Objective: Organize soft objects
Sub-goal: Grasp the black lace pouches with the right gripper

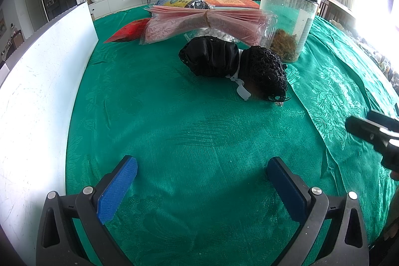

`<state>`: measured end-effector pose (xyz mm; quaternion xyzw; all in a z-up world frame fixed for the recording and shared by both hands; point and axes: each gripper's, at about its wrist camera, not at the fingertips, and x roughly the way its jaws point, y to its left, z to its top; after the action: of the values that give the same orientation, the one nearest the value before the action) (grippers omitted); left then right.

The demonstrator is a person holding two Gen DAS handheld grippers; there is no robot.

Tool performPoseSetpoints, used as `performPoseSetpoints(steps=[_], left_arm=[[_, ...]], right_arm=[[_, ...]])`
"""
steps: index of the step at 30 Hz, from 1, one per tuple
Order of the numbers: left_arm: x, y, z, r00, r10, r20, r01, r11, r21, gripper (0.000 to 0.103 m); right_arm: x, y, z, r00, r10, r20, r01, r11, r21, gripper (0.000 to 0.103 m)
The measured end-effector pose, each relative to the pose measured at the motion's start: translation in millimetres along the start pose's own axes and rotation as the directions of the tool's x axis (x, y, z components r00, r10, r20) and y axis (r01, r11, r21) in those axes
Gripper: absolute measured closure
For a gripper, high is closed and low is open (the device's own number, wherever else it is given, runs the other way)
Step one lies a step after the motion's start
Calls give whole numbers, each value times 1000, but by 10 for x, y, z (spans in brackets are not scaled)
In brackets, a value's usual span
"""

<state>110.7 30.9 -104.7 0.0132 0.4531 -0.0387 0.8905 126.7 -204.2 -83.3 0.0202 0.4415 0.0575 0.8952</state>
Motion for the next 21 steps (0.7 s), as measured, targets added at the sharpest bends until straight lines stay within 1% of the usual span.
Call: performPoseSetpoints(steps=[1,3,5,6,8,10,11,12,13,14,17,21], left_arm=[[0,-1,0,1000,0,0,0,1000,0,0],[3,-6,2,1000,0,0,0,1000,0,0],[5,-12,5,1000,0,0,0,1000,0,0],[3,-6,2,1000,-1,0,1,1000,0,0],[4,-6,2,1000,-1,0,1,1000,0,0],[4,-6,1,1000,-1,0,1,1000,0,0],[4,-6,2,1000,-1,0,1,1000,0,0],[5,-6,2,1000,-1,0,1,1000,0,0],[6,-10,3,1000,-1,0,1,1000,0,0],[7,-12,4,1000,-1,0,1,1000,0,0],[10,-19,6,1000,-1,0,1,1000,0,0],[11,-18,5,1000,-1,0,1,1000,0,0]], right_arm=[[-5,77,90,999,37,17,-37,999,-22,9],[36,329,311,995,94,26,-90,988,-128,9],[154,639,514,992,126,9,-119,957,-266,9],[236,785,593,991,133,-6,-128,937,-326,10],[440,1046,710,992,119,-45,-127,896,-425,12],[618,1214,759,992,102,-72,-124,869,-478,12],[680,1268,765,992,96,-76,-122,861,-493,14],[722,1305,750,993,92,-81,-120,859,-498,30],[748,1292,742,991,90,-96,-126,865,-485,49],[716,1248,735,991,97,-90,-127,879,-459,56],[532,1027,606,983,150,-103,-178,910,-374,58],[214,581,280,981,167,-103,-189,947,-259,58]])
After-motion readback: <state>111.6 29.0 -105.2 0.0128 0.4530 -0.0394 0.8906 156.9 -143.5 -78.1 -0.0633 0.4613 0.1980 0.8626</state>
